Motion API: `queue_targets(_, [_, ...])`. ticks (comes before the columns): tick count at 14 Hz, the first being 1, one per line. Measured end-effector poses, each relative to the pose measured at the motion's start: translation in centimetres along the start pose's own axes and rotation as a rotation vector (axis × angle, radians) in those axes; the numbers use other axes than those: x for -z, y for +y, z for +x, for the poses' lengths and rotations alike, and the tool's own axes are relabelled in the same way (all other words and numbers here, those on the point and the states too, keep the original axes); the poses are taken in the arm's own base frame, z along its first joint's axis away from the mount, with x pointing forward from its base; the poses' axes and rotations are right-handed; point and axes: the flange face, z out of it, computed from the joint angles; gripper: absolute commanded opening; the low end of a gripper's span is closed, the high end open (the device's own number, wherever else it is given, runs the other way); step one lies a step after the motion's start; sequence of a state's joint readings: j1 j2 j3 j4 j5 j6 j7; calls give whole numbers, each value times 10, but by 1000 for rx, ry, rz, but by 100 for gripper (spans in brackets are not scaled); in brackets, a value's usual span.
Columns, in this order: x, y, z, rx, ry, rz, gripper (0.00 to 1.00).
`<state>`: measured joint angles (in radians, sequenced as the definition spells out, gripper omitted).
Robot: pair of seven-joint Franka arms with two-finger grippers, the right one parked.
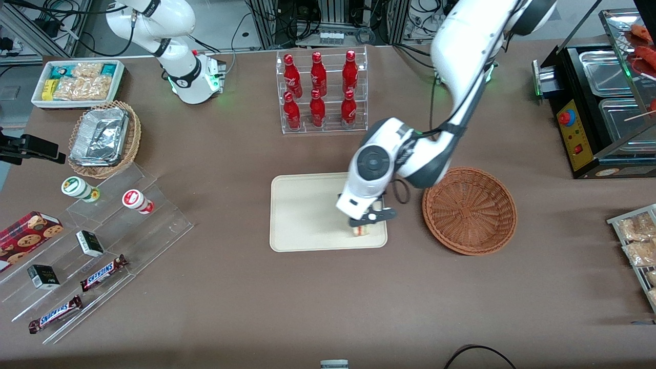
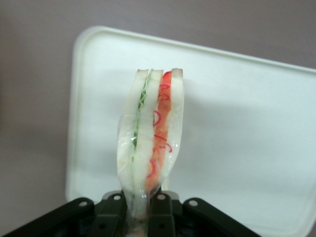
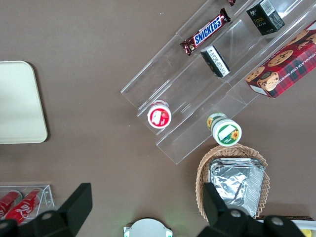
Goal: Place sandwich from basket to tray
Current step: 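Lower the sandwich onto the cream tray and open the left gripper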
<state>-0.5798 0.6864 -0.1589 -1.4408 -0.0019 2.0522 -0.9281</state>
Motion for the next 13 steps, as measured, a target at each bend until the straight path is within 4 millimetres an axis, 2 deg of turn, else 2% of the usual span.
queue_targets(2, [-14, 25, -12, 17, 14, -5, 0])
queue_targets(4, [-26, 42, -19, 37, 35, -3, 0])
queue_targets(6, [-34, 53, -23, 49, 53, 4, 0])
queue_targets(9, [-38, 57, -23, 56, 55, 3, 0])
queue_targets(10, [-39, 57, -23, 58, 55, 5, 24])
queue_targets(11, [-42, 57, -22, 59, 54, 6, 88])
queue_targets(12, [-46, 57, -22, 61, 53, 6, 100])
queue_targets(13, [-48, 57, -22, 64, 53, 3, 100])
